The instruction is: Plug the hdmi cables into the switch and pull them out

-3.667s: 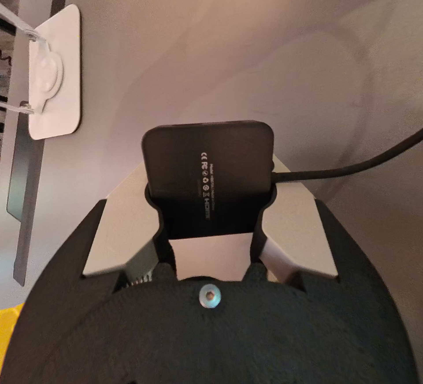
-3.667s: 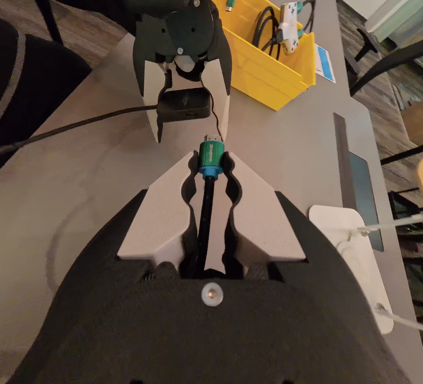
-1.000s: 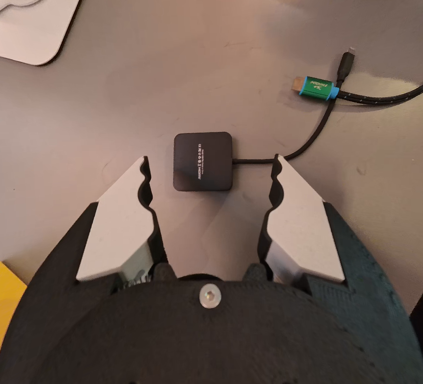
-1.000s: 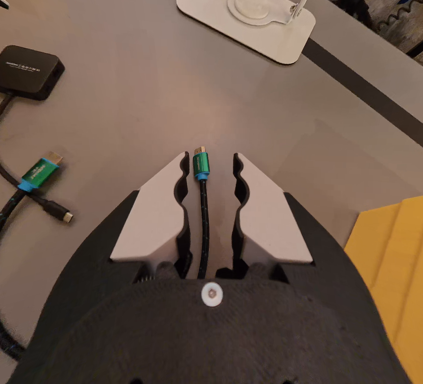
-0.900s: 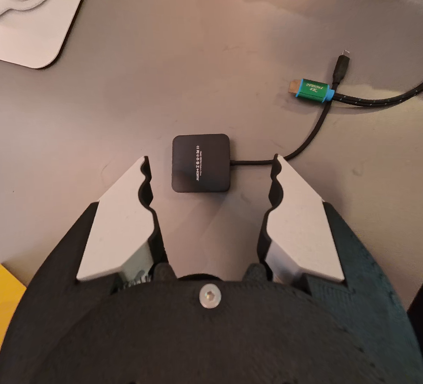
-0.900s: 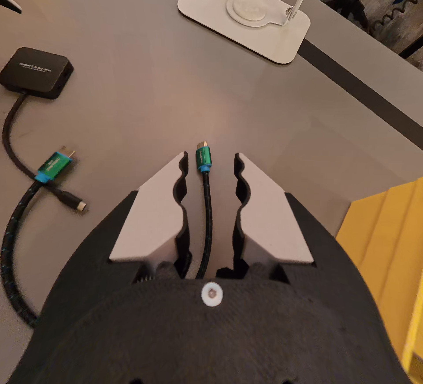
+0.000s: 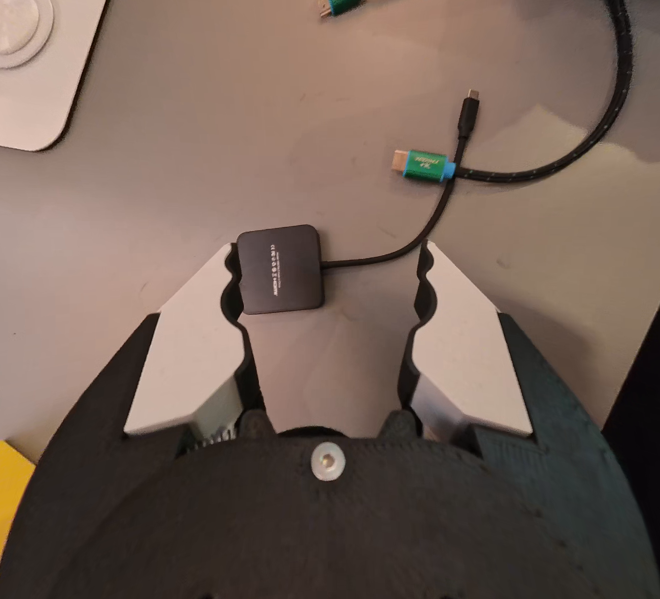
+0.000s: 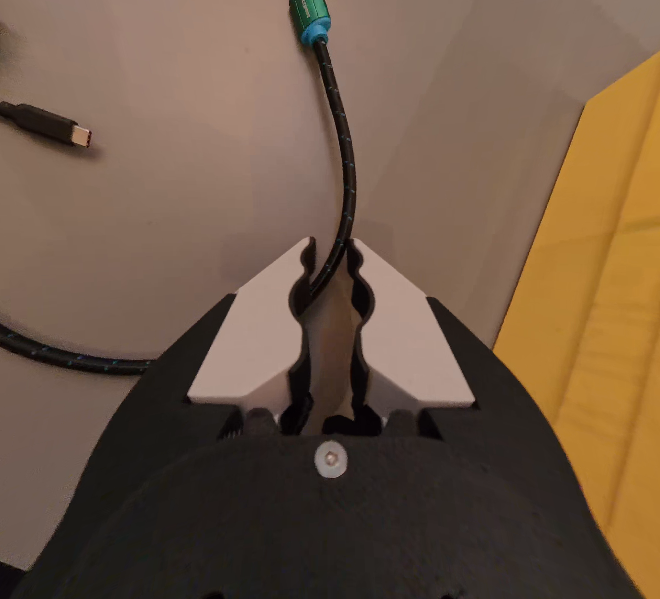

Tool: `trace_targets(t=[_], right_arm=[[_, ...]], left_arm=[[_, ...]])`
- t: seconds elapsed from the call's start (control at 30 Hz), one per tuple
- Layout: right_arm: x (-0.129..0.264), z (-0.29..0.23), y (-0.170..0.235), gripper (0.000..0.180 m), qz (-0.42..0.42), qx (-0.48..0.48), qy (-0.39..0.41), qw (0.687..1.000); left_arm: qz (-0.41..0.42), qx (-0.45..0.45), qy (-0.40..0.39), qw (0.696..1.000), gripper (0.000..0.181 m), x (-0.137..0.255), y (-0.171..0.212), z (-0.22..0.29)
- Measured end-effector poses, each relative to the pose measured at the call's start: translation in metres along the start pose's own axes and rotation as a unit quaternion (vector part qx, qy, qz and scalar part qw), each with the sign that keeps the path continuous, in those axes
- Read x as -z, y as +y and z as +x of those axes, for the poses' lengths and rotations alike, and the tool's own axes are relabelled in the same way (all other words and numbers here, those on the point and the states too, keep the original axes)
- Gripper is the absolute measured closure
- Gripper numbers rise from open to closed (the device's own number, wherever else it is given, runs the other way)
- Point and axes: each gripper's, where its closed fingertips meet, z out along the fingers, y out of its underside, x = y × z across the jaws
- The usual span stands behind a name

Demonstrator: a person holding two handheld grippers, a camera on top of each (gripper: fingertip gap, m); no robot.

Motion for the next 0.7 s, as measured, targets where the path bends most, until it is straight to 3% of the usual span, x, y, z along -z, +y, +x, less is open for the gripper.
trace_targets(t=[0.7], right_arm=[[0.008, 0.003, -0.011, 0.177, 0.059, -0.04, -0.017, 0.997]], left_arm=[[0.015, -0.026, 0.005, 1.0, 0.093, 0.011, -0.013, 0.01]])
